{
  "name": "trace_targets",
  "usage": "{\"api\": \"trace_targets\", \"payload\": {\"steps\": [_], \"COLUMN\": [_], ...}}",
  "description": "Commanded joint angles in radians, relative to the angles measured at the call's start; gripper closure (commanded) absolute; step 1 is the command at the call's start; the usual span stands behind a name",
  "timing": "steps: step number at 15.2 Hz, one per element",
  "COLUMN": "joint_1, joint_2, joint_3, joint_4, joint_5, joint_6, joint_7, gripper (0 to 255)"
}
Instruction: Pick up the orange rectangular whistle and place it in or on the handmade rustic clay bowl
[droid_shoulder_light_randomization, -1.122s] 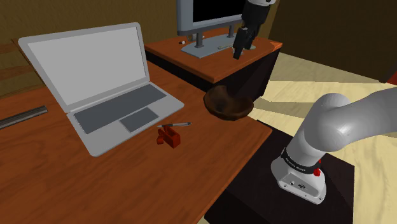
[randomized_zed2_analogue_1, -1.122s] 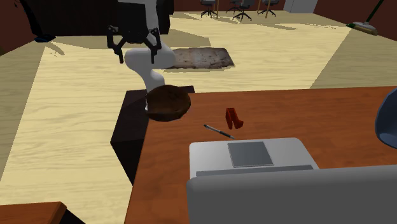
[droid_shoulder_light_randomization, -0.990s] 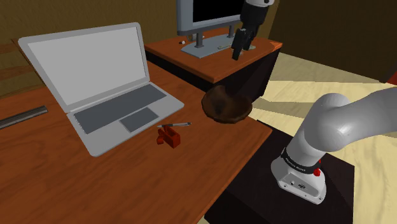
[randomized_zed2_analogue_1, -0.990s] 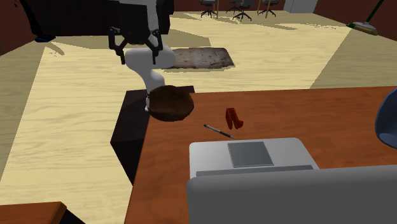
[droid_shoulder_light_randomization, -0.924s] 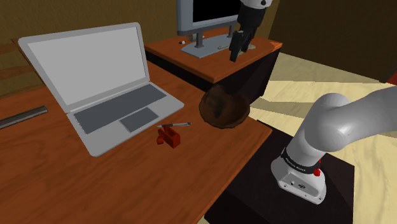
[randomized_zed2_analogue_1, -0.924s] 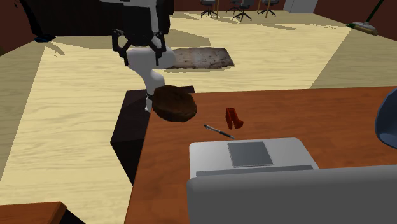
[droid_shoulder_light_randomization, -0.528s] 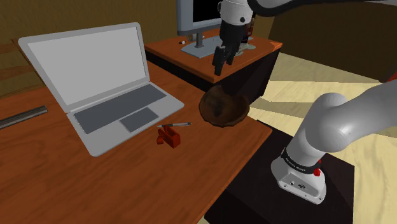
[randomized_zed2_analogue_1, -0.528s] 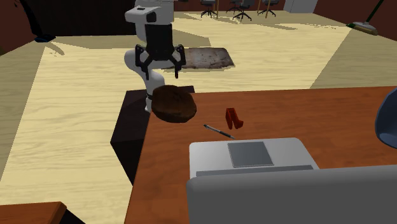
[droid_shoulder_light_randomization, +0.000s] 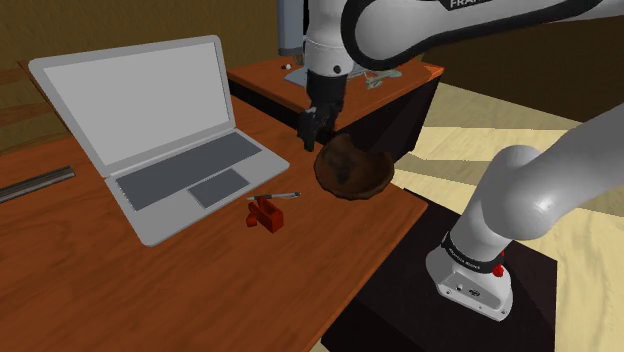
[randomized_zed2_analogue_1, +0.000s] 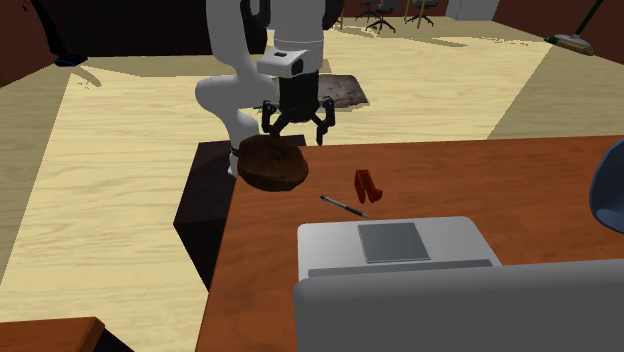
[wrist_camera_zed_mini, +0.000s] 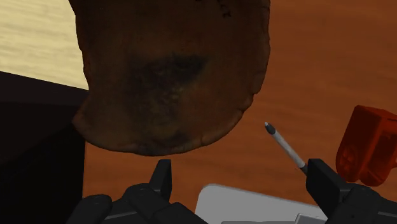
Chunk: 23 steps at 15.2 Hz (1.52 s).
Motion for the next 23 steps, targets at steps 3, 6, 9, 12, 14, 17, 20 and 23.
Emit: {"api": "trace_targets", "payload": {"steps": [3, 6, 9, 12, 14, 17, 20, 23], "joint_1": [0.017, 0.028, 0.038, 0.052, 0.064, 0.066, 0.067, 0.068], "joint_2": [0.114, 0.204, 0.300, 0.404, 0.472, 0.491, 0.513, 0.525], "joint_3": [0.067, 0.115, 0.161, 0.202, 0.223, 0.224, 0.225, 0.225], "joint_4": [0.037, 0.073, 0.119, 0.174, 0.213, 0.190, 0.170, 0.160], "joint_5": [0.011, 0.006, -0.012, -0.043, -0.070, -0.082, -0.095, -0.103], "joint_6": [0.065, 0.108, 0.147, 0.180, 0.197, 0.236, 0.275, 0.296], "joint_7": [0.067, 0.118, 0.173, 0.234, 0.273, 0.282, 0.292, 0.297], "gripper": [0, 0, 0, 0, 0, 0, 0, 0]}}
